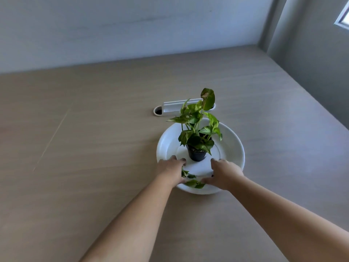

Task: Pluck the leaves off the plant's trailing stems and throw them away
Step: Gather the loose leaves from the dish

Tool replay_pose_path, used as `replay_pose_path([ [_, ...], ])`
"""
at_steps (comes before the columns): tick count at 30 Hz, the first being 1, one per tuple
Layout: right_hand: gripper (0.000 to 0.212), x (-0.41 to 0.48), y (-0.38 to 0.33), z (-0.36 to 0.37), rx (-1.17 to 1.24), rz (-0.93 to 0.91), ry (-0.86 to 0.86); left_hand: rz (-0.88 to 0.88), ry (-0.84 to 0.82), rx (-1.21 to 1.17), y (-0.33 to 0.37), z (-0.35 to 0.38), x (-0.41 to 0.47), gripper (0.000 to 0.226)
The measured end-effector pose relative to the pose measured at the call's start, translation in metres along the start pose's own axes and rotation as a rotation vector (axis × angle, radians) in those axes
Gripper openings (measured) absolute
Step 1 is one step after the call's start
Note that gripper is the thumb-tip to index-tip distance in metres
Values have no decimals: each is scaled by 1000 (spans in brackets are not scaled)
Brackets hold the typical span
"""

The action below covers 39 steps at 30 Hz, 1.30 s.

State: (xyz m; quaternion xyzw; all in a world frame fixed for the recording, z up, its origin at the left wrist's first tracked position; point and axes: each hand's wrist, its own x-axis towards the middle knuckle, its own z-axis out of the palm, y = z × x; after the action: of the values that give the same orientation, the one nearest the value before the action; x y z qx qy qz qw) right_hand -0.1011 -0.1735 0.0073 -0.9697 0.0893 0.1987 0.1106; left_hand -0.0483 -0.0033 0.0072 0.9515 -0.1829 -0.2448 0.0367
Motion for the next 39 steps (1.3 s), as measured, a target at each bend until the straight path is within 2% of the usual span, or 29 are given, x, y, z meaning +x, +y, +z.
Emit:
replay_pose_path([
  [2,71,7,-7,6,-32,19,-19,50,18,127,0,-2,6,51],
  [4,73,12,-10,10,-20,23,-58,83,39,101,0,-1,9,39],
  [5,68,14,-12,11,-2,8,-74,97,47,51,0,0,11,32],
  [8,26,18,-18,15,79,-67,-73,121,50,-66,2,2,16,19],
  [9,18,18,-19,17,118,-85,-71,120,45,-98,2,2,16,19],
  [13,24,20,-17,21,204,-179,-80,80,42,-271,-2,9,19,19],
  [18,38,16,-21,19,217,-289,-54,39,133,-402,-8,5,16,21],
  [25,55,22,-34,19,77,-374,-94,-107,200,-602,-27,-21,10,15],
  [28,50,21,-40,19,-77,-479,-83,-130,216,-640,-32,-21,4,14],
  [33,27,17,-43,20,-224,-579,-92,-143,242,-675,-39,-17,-3,12],
  [36,24,19,-42,23,-212,-515,-96,-148,243,-686,-42,-16,-6,12],
  [39,19,22,-37,25,15,-345,-64,-143,251,-703,-41,-14,-10,11],
])
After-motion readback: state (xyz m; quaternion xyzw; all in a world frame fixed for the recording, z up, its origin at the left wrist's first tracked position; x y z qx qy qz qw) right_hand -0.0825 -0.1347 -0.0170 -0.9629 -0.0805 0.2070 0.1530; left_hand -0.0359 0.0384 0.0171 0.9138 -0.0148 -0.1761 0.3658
